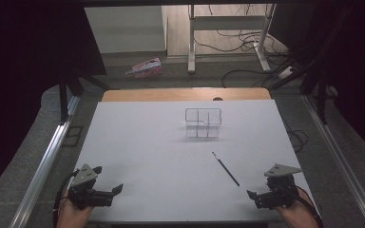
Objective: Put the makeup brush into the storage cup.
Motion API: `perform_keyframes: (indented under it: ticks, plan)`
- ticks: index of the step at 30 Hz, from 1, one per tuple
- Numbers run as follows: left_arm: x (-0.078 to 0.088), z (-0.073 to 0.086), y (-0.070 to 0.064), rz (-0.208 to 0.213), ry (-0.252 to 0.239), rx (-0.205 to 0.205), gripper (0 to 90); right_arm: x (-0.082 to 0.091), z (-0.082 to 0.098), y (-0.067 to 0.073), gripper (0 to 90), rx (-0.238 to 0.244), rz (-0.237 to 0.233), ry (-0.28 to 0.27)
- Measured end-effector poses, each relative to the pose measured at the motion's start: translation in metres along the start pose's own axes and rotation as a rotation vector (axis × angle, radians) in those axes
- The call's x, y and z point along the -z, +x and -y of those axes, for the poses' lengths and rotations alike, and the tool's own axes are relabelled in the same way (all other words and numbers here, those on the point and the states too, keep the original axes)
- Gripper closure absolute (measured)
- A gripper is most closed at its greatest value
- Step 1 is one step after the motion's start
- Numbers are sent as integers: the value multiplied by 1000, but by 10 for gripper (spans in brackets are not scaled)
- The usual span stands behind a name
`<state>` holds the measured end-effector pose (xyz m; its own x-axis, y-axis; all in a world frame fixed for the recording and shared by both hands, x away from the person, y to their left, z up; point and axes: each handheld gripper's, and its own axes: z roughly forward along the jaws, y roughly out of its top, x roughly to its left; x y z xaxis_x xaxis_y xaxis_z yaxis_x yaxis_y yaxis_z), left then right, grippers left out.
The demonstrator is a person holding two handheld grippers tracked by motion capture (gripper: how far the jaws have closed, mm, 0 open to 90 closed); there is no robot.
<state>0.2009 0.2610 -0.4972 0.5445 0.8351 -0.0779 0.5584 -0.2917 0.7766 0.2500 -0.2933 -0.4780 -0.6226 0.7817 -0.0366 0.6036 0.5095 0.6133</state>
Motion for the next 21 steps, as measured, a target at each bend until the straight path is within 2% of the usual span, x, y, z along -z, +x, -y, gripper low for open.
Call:
perform_keyframes:
  ticks: [14,21]
  plan:
    - [-1,0,1,4,-1,9,0,1,-8,-3,0,26,3,36]
    - [-1,0,1,6,2,8,0,2,-16,-6,0,28,-3,75]
